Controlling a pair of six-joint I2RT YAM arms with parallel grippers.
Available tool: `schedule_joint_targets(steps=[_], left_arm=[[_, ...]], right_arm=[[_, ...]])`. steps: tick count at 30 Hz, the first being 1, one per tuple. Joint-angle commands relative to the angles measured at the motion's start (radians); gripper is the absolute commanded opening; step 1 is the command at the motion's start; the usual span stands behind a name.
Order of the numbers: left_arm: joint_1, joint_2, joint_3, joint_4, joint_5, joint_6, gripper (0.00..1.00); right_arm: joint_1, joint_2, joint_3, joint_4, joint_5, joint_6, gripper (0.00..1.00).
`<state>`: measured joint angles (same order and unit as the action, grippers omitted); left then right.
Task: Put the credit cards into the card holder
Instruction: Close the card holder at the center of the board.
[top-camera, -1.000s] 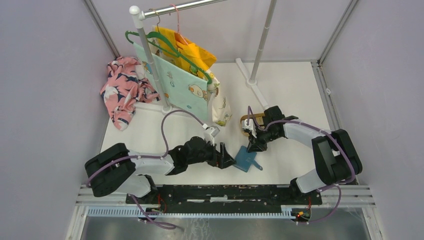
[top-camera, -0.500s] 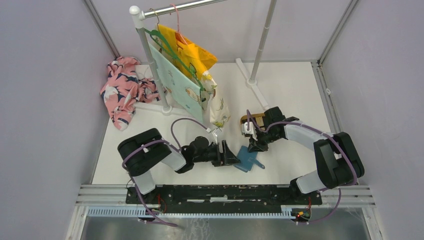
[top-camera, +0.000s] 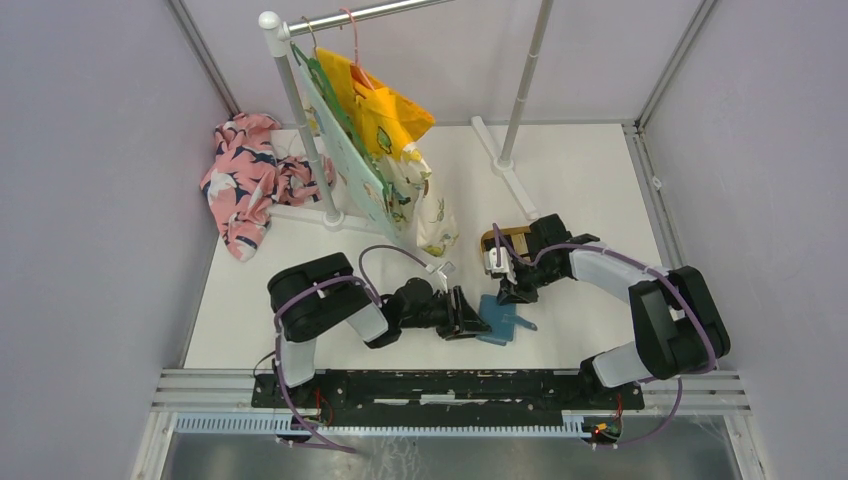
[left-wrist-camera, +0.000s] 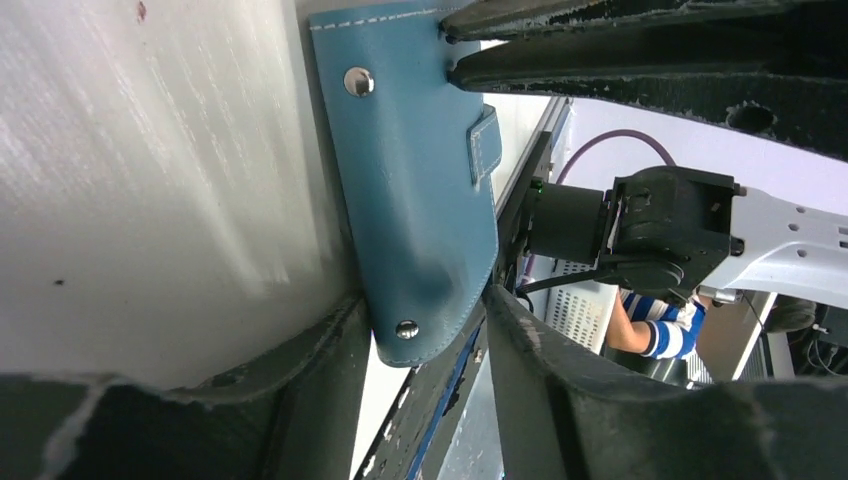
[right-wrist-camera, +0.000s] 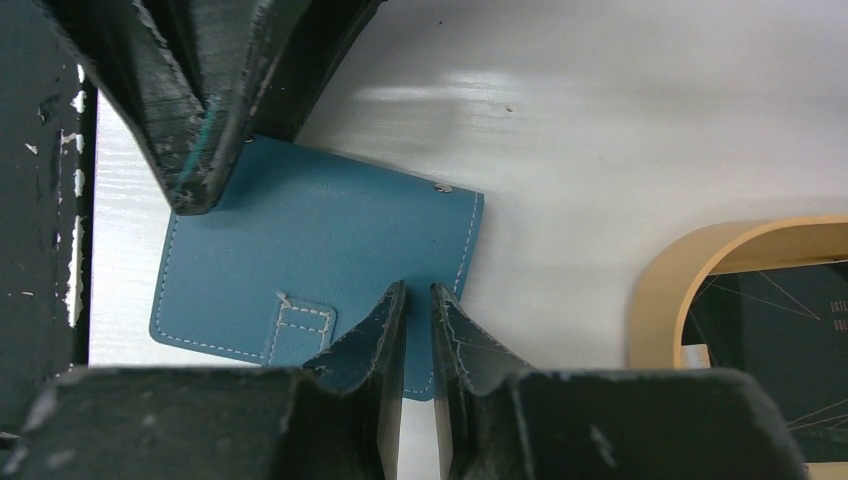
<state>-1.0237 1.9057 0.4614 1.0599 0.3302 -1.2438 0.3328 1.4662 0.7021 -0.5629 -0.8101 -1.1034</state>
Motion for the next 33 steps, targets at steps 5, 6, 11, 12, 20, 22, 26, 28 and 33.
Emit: schedule_joint_targets(steps=[5, 6, 11, 12, 20, 22, 26, 28, 33], left_arm=[[0.000, 0.055, 0.043, -0.187, -0.115, 0.031, 0.31], [0.000, 0.049, 0.047, -0.191, -0.120, 0.036, 0.25], [0.001, 0.003, 0.052, -0.224, -0.142, 0.090, 0.03], [0.001, -0.014, 0.050, -0.237, -0.147, 0.102, 0.02], [-0.021, -0.244, 0.089, -0.625, -0.315, 0.390, 0.02], [-0.052, -0.331, 0.145, -0.831, -0.451, 0.491, 0.02], [-0.090, -0.442, 0.293, -1.227, -0.645, 0.622, 0.02], [-0.096, -0.464, 0.361, -1.396, -0.725, 0.658, 0.02], [-0.145, -0.465, 0.489, -1.714, -0.894, 0.686, 0.02]], right_arm=[[-0.003, 0.002, -0.050, -0.071, 0.120, -0.070, 0.19], [-0.003, -0.002, -0.050, -0.073, 0.116, -0.075, 0.20], [-0.003, -0.025, -0.047, -0.089, 0.084, -0.100, 0.20], [-0.005, -0.036, -0.045, -0.095, 0.072, -0.107, 0.21], [-0.032, -0.213, 0.025, -0.271, -0.156, -0.274, 0.27], [-0.055, -0.271, 0.037, -0.277, -0.195, -0.261, 0.29], [-0.118, -0.373, 0.002, -0.059, -0.189, 0.018, 0.31], [-0.158, -0.413, -0.036, 0.082, -0.136, 0.172, 0.32], [-0.266, -0.458, -0.088, 0.237, -0.105, 0.371, 0.33]])
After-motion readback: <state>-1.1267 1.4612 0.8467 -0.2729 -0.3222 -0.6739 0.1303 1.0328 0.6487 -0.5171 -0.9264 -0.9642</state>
